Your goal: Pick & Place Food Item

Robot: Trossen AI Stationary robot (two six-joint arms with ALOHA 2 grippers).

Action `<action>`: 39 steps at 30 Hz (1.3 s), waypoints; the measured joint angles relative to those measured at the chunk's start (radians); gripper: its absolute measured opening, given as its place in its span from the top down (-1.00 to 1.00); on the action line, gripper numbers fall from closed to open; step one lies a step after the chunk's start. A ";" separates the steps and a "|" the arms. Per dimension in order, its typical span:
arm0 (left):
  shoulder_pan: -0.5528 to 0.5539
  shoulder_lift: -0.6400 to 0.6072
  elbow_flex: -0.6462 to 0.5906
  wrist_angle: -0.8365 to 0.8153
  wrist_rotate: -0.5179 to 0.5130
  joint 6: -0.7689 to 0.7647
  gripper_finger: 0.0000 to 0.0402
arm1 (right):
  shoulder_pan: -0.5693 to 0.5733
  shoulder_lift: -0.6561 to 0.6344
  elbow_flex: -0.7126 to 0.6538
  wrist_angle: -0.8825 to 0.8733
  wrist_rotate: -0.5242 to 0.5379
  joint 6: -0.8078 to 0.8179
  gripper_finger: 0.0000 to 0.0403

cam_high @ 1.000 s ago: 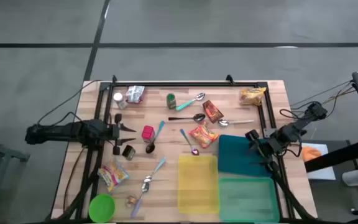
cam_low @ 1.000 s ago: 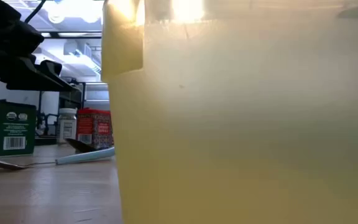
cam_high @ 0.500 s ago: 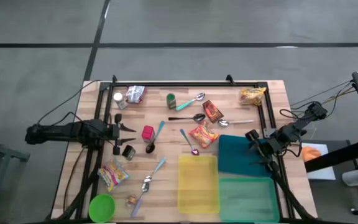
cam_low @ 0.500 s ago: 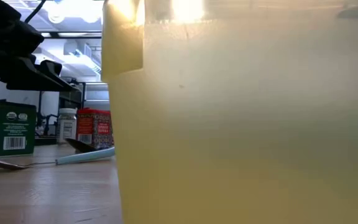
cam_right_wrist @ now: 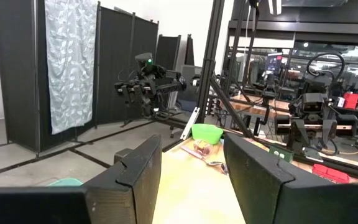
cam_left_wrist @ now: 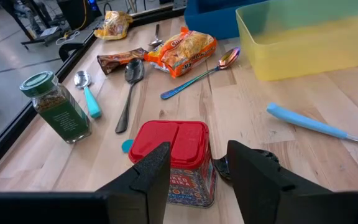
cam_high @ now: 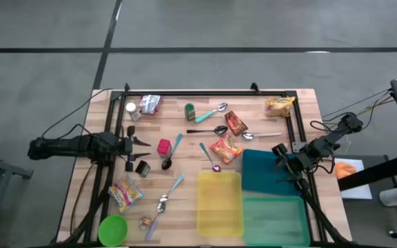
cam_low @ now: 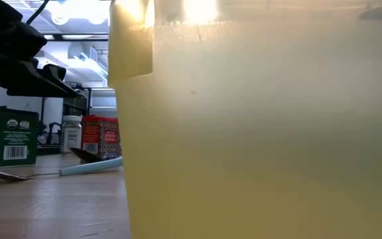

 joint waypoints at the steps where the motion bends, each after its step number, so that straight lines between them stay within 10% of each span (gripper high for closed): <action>1: 0.000 0.000 0.000 0.000 0.000 0.000 0.21 | 0.000 0.000 0.000 0.000 0.000 0.000 0.14; 39: 0.000 0.000 0.000 0.000 0.000 0.000 0.21 | -0.001 0.000 0.000 0.113 -0.005 0.168 0.14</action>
